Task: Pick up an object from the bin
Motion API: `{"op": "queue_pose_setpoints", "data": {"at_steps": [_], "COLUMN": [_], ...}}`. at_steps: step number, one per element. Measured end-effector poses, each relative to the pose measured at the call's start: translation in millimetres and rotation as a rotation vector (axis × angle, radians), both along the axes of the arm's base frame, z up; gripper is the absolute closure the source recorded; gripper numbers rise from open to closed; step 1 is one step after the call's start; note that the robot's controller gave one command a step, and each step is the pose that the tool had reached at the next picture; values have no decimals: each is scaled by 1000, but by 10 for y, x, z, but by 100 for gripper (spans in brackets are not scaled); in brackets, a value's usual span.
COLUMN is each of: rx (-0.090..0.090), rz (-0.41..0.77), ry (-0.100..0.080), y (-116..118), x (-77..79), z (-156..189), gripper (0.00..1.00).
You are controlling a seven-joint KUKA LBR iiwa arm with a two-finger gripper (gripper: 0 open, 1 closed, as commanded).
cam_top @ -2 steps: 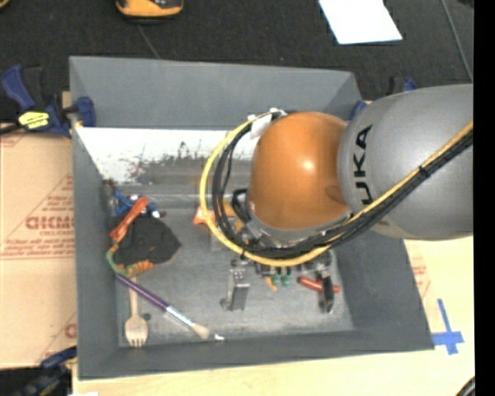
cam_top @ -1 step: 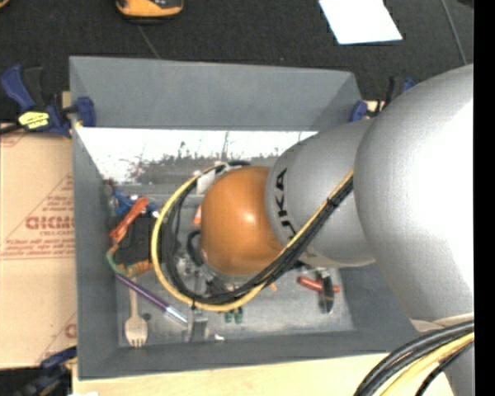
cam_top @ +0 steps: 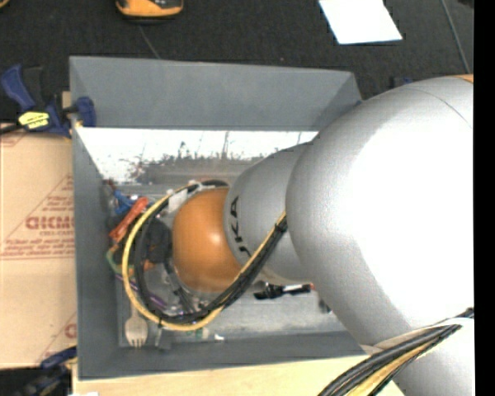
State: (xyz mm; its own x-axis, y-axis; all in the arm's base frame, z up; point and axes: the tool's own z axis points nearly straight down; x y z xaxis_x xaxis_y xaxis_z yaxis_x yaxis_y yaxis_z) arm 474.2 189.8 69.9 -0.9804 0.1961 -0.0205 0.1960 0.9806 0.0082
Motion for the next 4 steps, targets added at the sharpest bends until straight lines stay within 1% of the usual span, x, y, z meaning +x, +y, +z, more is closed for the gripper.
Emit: {"op": "queue_pose_setpoints", "data": {"at_steps": [1,2,3,4], "rx": [0,1,0,0], "rz": [23,13,15,14], "ry": [10,0,4,4], "y": [-144,-26,-124,-124], "x": [32,18,40,38], "z": [13,14,20,22], "gripper": [0,0,100,100]}}
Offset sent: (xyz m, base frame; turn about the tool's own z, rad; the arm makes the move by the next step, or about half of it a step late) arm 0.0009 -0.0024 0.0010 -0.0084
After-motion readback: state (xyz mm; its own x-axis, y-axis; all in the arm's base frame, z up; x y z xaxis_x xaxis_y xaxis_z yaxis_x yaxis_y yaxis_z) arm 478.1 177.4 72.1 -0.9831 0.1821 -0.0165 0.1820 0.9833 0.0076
